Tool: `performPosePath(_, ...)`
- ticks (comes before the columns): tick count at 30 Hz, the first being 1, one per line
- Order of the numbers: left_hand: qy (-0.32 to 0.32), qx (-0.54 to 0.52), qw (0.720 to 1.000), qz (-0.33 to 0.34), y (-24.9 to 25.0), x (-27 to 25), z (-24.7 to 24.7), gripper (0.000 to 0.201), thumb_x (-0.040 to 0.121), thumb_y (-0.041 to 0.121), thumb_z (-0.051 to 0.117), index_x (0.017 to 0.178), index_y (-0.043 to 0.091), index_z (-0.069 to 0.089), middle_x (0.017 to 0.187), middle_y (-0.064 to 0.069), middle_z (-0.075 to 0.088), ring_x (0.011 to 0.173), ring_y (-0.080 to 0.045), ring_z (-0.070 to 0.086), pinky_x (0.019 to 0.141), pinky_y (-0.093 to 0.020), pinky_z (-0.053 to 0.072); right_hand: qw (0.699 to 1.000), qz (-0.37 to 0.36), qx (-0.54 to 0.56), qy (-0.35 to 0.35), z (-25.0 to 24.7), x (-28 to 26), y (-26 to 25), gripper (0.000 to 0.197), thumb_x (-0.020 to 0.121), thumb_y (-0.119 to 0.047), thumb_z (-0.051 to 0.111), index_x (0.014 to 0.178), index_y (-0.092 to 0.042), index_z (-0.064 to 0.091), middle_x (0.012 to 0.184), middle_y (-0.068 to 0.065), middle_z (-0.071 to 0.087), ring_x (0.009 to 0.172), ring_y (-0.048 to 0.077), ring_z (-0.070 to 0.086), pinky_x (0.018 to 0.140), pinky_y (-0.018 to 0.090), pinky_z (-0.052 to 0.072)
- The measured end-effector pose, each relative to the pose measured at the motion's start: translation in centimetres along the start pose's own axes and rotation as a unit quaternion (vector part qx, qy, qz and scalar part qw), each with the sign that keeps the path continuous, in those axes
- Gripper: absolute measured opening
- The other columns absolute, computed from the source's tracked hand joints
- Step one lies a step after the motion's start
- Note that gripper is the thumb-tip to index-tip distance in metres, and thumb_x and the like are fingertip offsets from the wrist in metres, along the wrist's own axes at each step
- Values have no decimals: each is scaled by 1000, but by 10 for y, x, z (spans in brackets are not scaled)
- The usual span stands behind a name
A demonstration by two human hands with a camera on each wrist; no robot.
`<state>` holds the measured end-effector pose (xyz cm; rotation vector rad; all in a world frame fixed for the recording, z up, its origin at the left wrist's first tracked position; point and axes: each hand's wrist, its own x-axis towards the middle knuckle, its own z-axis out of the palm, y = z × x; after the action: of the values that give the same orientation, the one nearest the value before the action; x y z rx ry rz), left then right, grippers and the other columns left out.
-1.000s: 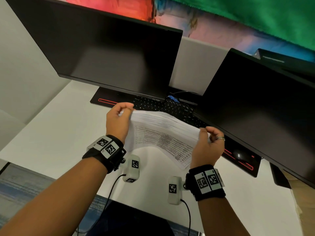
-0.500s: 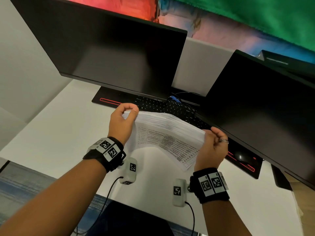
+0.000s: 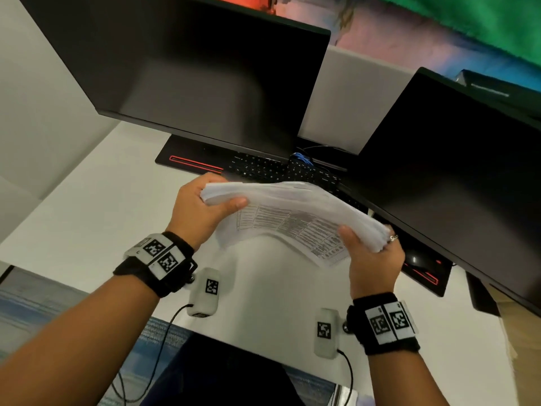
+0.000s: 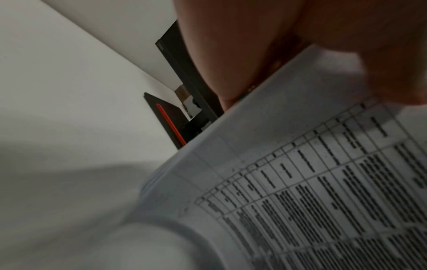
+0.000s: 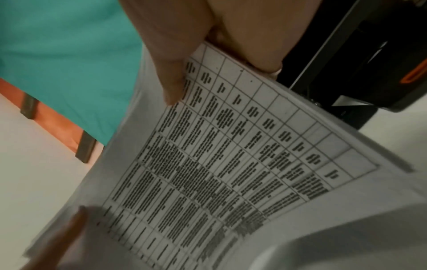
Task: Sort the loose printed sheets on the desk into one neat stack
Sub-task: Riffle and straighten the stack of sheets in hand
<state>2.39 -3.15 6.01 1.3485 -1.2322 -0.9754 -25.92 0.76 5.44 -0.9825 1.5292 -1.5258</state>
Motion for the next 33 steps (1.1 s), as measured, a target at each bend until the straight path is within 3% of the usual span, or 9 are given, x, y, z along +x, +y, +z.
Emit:
performPosePath(3, -23, -24, 999, -17, -19, -17, -1, 56, 60, 35, 88, 105, 19, 58, 97, 1, 62, 83, -4, 62, 71, -19, 53, 999, -1, -26, -19, -1, -13, 12, 47, 69, -2, 86, 99, -28, 61, 100, -1, 67, 85, 9, 71, 66, 23, 60)
performPosePath(8, 60, 5, 998, -33, -21, -20, 13, 39, 74, 46, 72, 95, 15, 59, 87, 6, 61, 72, 5, 57, 65, -13, 49, 999, 16, -46, -7, 10, -10, 16, 30, 70, -7, 87, 81, -21, 63, 77, -5, 70, 71, 10, 69, 62, 22, 58)
performPosePath(12, 95, 32, 994, -32, -14, -17, 22, 23, 86, 27, 72, 97, 13, 58, 85, 5, 60, 73, -4, 57, 66, -23, 52, 999, -10, -31, 12, 7, -8, 12, 29, 72, -8, 86, 81, -23, 64, 82, -5, 71, 75, 5, 71, 65, 25, 61)
performPosePath(16, 20, -14, 998, -62, -32, -24, 10, 63, 73, 10, 86, 121, 24, 48, 101, 6, 64, 84, 1, 67, 74, -16, 56, 997, 71, 0, -24, -10, -2, 28, 57, 71, -4, 86, 116, -27, 60, 105, -2, 67, 88, 12, 73, 69, 28, 62)
performPosePath(21, 8, 73, 993, -91, -23, -18, 25, 11, 86, 28, 75, 94, 28, 68, 79, 18, 71, 70, 11, 66, 60, -8, 51, 991, 111, -41, -66, -2, 7, 28, 34, 76, -11, 83, 105, -23, 68, 102, 2, 76, 94, 16, 75, 76, 37, 63)
performPosePath(26, 137, 83, 986, 42, 11, -35, 56, 15, 93, 28, 66, 106, 25, 59, 90, 25, 61, 79, 24, 57, 67, 1, 43, 1000, 1, 13, 27, 14, -13, 9, 29, 84, -13, 78, 96, -34, 63, 91, -22, 74, 91, -1, 72, 76, 27, 61)
performPosePath(28, 143, 91, 983, 70, 3, -53, 62, 17, 94, 23, 66, 106, 25, 54, 90, 27, 58, 79, 22, 57, 69, -2, 45, 999, 0, 13, 48, 13, -29, 21, 29, 85, -19, 77, 108, -30, 61, 96, -19, 73, 95, -2, 70, 81, 26, 60)
performPosePath(30, 94, 93, 991, 34, -15, -63, 59, 24, 92, 24, 69, 109, 25, 52, 92, 26, 59, 81, 20, 59, 70, -4, 47, 998, 46, -4, 46, 9, -40, 36, 41, 85, -20, 78, 122, -20, 58, 109, -8, 70, 100, 2, 69, 85, 34, 61)
performPosePath(33, 57, 89, 993, -42, -30, -63, 46, 30, 91, 23, 69, 115, 29, 51, 100, 30, 57, 86, 27, 55, 74, 3, 41, 997, 72, -28, 21, 3, -33, 48, 36, 83, -11, 78, 108, -28, 59, 103, -8, 68, 95, 2, 70, 78, 26, 62)
